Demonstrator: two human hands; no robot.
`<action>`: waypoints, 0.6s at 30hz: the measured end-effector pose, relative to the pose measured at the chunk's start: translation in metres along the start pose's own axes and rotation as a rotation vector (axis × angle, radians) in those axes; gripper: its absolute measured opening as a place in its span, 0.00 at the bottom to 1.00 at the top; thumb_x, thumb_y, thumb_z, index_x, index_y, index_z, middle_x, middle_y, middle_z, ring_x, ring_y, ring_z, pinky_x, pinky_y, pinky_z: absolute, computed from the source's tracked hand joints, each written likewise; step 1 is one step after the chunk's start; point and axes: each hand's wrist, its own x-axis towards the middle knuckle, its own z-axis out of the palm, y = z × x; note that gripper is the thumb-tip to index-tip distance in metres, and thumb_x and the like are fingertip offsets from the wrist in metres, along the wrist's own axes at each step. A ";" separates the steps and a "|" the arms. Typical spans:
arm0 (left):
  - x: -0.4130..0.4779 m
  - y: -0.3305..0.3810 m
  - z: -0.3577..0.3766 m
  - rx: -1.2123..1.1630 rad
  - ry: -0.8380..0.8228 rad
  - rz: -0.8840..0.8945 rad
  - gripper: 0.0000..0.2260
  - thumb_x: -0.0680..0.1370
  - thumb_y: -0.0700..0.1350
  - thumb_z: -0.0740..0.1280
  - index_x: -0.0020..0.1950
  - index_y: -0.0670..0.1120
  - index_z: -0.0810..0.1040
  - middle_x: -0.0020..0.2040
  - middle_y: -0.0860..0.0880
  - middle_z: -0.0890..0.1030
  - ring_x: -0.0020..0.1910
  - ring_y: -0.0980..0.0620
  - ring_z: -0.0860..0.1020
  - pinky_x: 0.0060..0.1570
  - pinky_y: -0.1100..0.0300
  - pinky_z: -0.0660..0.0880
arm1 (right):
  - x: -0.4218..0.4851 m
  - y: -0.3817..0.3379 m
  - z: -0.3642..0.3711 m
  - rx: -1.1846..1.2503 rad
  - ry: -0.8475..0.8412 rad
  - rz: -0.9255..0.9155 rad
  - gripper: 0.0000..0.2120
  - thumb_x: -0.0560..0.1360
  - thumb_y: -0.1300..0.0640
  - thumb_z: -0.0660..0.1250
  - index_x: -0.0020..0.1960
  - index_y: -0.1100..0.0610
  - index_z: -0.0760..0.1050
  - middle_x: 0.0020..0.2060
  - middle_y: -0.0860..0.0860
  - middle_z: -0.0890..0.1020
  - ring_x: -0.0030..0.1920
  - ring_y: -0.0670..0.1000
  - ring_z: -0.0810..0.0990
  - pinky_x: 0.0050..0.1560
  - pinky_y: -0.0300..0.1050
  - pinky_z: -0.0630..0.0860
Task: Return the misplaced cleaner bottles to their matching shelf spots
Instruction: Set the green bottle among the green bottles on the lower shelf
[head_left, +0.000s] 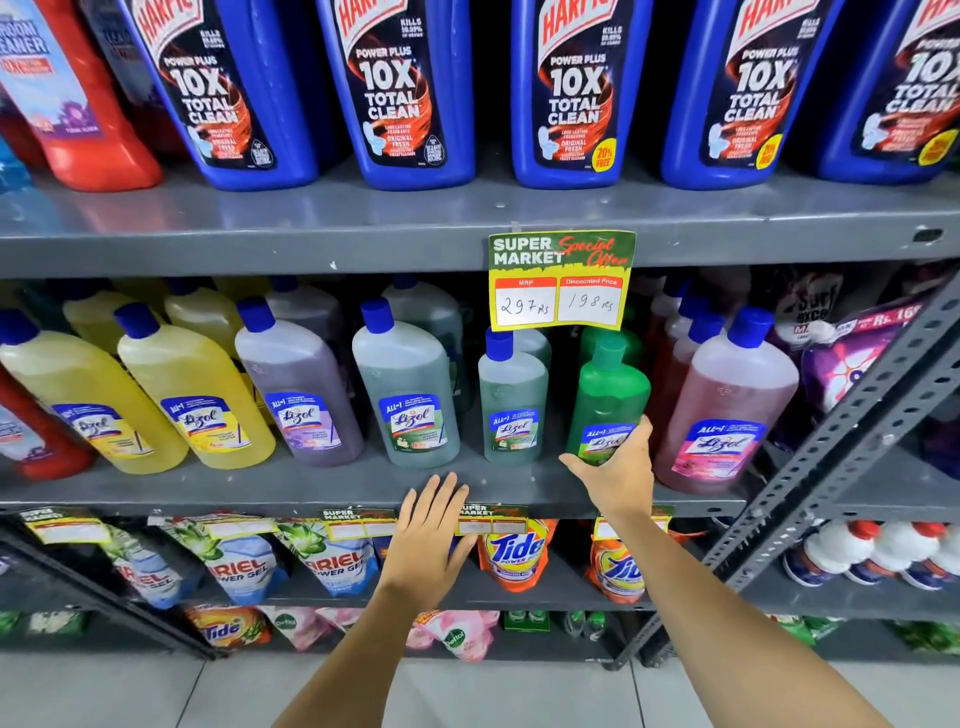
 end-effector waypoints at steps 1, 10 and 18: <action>0.000 0.000 0.000 0.000 -0.001 0.004 0.31 0.83 0.62 0.41 0.76 0.45 0.63 0.76 0.45 0.65 0.75 0.43 0.61 0.73 0.44 0.57 | 0.000 0.000 0.000 -0.001 -0.004 0.000 0.51 0.61 0.53 0.83 0.73 0.52 0.54 0.61 0.52 0.77 0.59 0.54 0.78 0.60 0.51 0.75; 0.005 -0.001 -0.013 -0.083 0.034 0.010 0.40 0.76 0.68 0.32 0.78 0.48 0.59 0.79 0.50 0.57 0.78 0.50 0.52 0.74 0.52 0.43 | -0.028 -0.003 0.000 0.117 -0.010 0.070 0.56 0.65 0.48 0.80 0.79 0.58 0.47 0.75 0.57 0.65 0.75 0.57 0.65 0.73 0.52 0.64; -0.006 0.024 -0.123 -0.171 0.445 0.136 0.21 0.83 0.53 0.54 0.72 0.44 0.71 0.75 0.48 0.67 0.74 0.51 0.64 0.73 0.46 0.57 | -0.110 -0.090 -0.022 0.270 0.065 -0.559 0.28 0.81 0.55 0.61 0.77 0.58 0.57 0.75 0.51 0.63 0.77 0.48 0.60 0.76 0.48 0.59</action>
